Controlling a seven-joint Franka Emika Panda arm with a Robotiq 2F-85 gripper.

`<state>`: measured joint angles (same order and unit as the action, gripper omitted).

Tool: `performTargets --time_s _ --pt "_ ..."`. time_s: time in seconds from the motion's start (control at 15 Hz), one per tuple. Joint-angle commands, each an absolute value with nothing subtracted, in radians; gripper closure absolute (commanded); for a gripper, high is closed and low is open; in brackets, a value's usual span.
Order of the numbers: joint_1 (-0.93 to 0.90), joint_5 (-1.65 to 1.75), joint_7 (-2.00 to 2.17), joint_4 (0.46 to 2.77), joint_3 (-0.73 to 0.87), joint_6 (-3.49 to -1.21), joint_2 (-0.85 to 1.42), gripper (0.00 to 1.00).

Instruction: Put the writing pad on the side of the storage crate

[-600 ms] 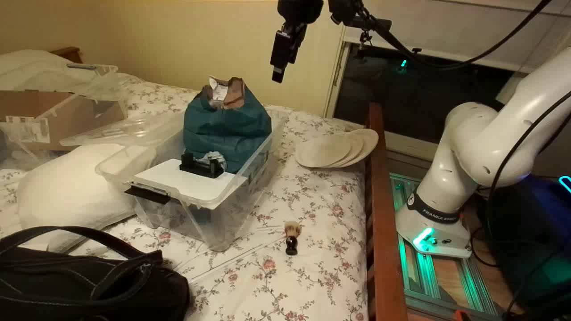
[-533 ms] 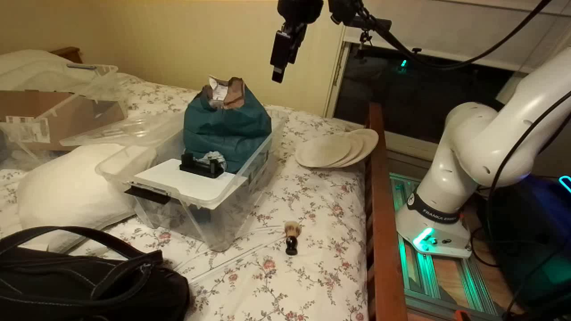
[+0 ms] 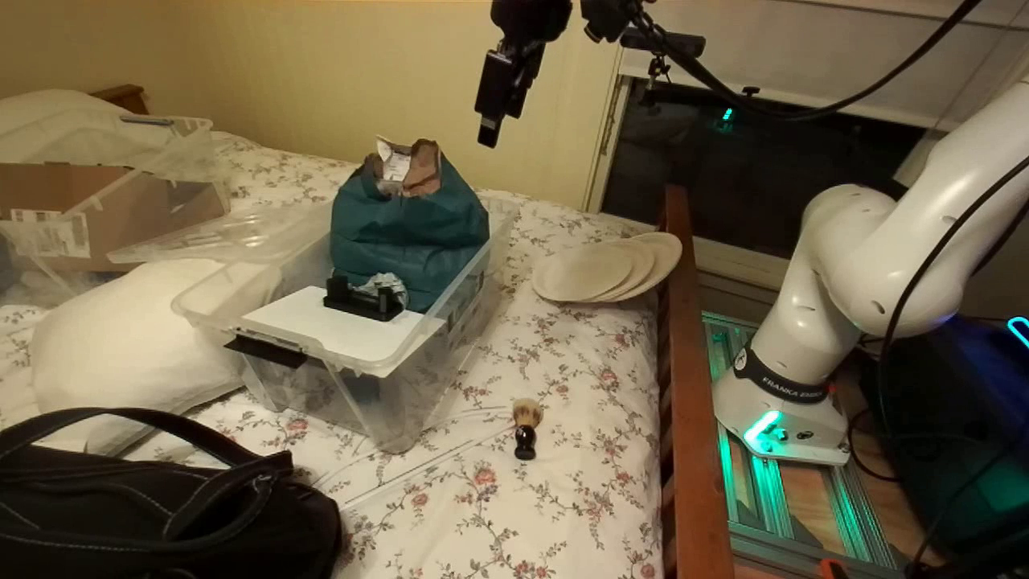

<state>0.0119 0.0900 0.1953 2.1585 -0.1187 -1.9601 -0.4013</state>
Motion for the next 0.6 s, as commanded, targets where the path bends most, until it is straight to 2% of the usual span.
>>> performTargets --time_s 0.0,0.33,0.53 --pt "0.003 -0.057 0.171 2.034 -0.036 -2.071 -0.206 0.0" --pt "0.012 -0.209 0.305 1.919 -0.005 -2.159 -0.004 0.0" --pt "-0.003 -0.019 0.53 1.921 -0.019 -2.177 0.016 0.0"
